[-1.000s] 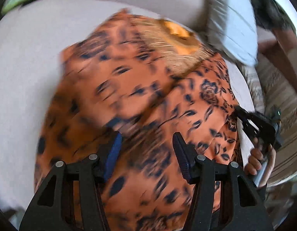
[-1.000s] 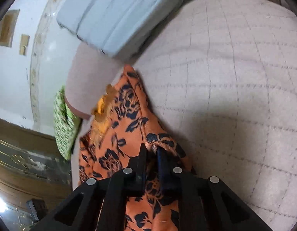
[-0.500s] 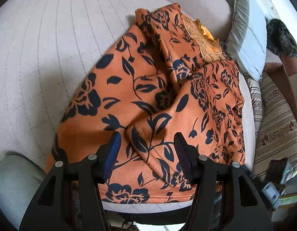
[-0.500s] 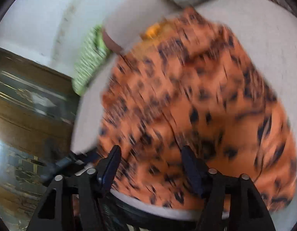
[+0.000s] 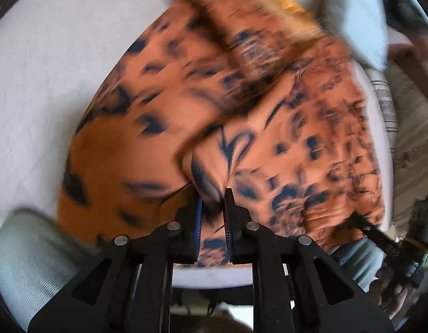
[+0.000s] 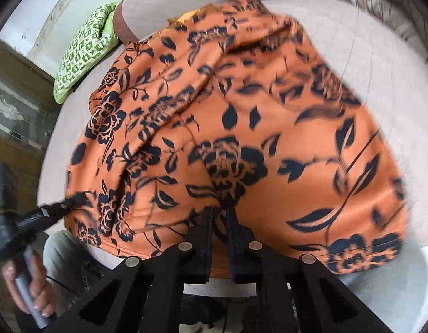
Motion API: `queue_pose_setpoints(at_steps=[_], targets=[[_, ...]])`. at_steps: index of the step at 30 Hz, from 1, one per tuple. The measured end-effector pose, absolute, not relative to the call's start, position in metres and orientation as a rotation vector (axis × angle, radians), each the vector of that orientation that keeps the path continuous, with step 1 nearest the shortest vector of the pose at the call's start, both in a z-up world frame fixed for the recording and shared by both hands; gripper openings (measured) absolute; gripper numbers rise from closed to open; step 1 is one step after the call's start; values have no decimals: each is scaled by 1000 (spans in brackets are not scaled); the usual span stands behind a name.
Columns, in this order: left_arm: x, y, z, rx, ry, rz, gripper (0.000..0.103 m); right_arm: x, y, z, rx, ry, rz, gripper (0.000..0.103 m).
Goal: Fold small clothes
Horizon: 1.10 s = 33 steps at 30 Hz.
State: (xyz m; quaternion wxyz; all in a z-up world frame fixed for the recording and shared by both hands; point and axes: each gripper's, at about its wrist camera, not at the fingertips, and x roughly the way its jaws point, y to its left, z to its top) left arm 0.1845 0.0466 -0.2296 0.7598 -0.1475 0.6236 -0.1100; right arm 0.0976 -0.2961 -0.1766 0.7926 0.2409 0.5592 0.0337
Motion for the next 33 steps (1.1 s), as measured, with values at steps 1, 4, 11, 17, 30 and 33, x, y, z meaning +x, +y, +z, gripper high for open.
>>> queue_pose_setpoints(at_steps=[1, 4, 11, 17, 30, 33], targets=[[180, 55, -226, -372, 1343, -252, 12, 94, -301, -180, 577, 1206, 76, 9], [169, 73, -209, -391, 1282, -244, 15, 81, -309, -161, 687, 1095, 133, 9], [166, 85, -148, -466, 1132, -280, 26, 59, -327, -105, 709, 904, 184, 24], [184, 58, -95, -404, 972, -279, 68, 56, -317, -39, 672, 643, 226, 64], [279, 17, -83, -292, 994, -212, 68, 155, -375, -24, 689, 779, 154, 64], [286, 8, -83, -221, 969, -150, 69, 172, -386, -29, 692, 795, 137, 62]])
